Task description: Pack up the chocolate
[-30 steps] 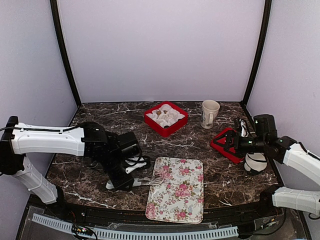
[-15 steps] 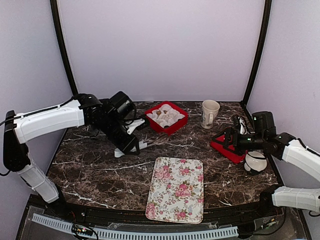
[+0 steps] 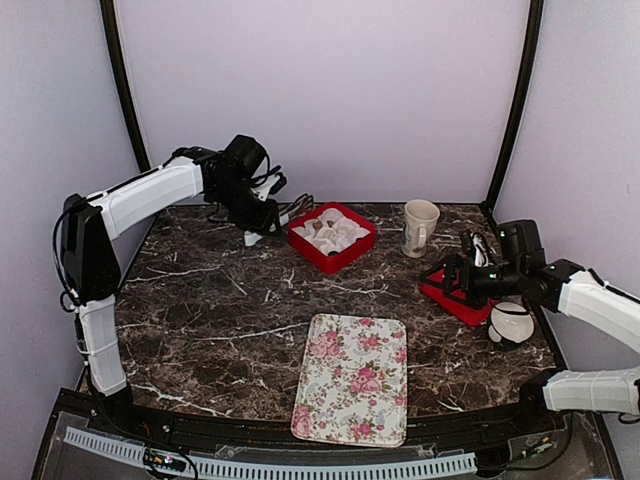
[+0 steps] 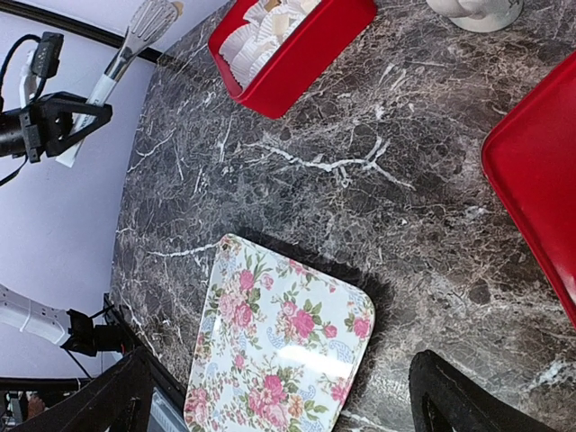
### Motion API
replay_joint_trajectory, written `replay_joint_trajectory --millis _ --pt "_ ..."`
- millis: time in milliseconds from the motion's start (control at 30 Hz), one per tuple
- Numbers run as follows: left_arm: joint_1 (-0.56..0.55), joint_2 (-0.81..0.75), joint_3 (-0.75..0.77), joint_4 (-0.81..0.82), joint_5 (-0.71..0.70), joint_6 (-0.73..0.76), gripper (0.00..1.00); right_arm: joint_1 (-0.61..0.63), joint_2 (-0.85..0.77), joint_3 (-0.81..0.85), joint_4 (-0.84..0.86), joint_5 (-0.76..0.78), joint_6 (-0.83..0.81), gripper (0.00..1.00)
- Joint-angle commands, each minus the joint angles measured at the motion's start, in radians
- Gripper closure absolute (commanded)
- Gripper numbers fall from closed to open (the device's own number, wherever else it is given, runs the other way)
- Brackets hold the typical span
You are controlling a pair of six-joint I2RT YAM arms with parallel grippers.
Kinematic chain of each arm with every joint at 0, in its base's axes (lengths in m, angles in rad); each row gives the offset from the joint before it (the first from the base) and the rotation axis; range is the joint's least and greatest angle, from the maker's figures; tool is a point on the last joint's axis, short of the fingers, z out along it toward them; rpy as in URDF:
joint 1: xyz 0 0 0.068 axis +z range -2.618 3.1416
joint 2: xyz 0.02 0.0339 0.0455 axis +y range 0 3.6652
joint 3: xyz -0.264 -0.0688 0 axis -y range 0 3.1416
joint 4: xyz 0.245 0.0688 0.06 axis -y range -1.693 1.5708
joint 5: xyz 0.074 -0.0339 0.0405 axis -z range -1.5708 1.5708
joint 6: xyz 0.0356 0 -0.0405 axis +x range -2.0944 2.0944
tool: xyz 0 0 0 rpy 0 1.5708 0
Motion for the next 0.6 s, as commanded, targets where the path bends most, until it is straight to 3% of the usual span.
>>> replay_joint_trajectory --millis 0,567 --pt "0.033 0.063 0.093 -0.002 0.017 -0.001 0.86 -0.007 0.017 0.042 0.035 0.012 -0.019 0.00" --pt "0.071 0.168 0.110 0.001 0.041 0.003 0.83 -0.021 0.078 0.061 0.025 -0.006 -0.057 0.00"
